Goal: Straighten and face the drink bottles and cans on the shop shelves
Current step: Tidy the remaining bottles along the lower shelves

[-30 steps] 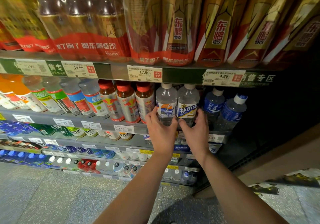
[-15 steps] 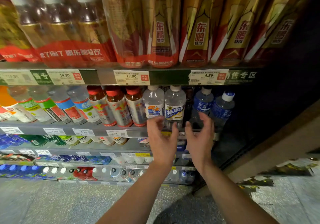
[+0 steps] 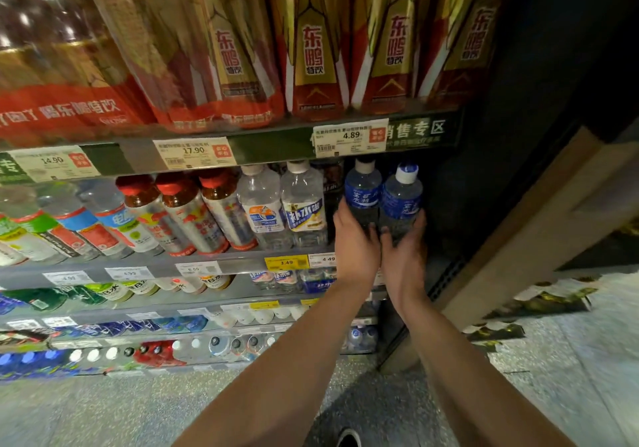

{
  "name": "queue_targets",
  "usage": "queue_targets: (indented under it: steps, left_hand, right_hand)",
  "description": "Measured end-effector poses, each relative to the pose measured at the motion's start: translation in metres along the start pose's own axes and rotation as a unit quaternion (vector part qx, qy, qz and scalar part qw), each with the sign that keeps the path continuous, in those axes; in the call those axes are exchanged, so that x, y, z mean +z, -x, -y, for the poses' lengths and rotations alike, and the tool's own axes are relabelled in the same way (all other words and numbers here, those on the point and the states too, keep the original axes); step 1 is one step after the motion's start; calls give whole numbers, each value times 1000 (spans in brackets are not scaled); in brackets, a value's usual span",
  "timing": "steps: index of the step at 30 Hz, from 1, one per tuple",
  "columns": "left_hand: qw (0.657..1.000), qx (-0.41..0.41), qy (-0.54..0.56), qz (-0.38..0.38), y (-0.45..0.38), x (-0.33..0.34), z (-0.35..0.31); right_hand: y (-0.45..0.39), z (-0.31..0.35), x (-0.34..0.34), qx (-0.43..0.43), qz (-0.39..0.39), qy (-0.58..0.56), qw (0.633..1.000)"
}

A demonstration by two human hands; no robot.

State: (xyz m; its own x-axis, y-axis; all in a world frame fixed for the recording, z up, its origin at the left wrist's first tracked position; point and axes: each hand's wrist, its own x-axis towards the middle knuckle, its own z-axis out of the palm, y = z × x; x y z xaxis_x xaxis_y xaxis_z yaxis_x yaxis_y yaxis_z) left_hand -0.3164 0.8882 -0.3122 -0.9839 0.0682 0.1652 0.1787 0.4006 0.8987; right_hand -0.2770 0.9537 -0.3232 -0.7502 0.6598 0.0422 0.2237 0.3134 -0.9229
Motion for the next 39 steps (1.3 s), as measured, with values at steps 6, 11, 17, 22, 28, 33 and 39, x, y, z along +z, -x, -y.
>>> queue_targets:
  steps: [6, 11, 17, 22, 28, 33, 39]
  left_hand:
    - [998, -19, -61, -11, -10, 6, 1]
    - [993, -46, -106, -25, -10, 10, 1]
    - [995, -47, -76, -49, 0, 8, 4]
    - [994, -34, -74, -70, 15, -3, 13]
    - [992, -16, -89, -91, 28, -7, 10]
    - [990, -44, -103, -89, 22, -10, 5]
    - [980, -69, -77, -171, 26, -4, -4]
  right_hand:
    - [-7, 0, -2, -55, -17, 65, 996]
    - [-7, -2, 0, -58, -3, 48, 997]
    - [-8, -3, -8, -54, 10, 68, 996]
    - [-12, -3, -15, -10, 43, 20, 999]
    - [-21, -6, -16, 18, 62, -34, 997]
    - [-24, -10, -10, 3, 55, -34, 998]
    - [-25, -13, -5, -13, 52, -24, 998]
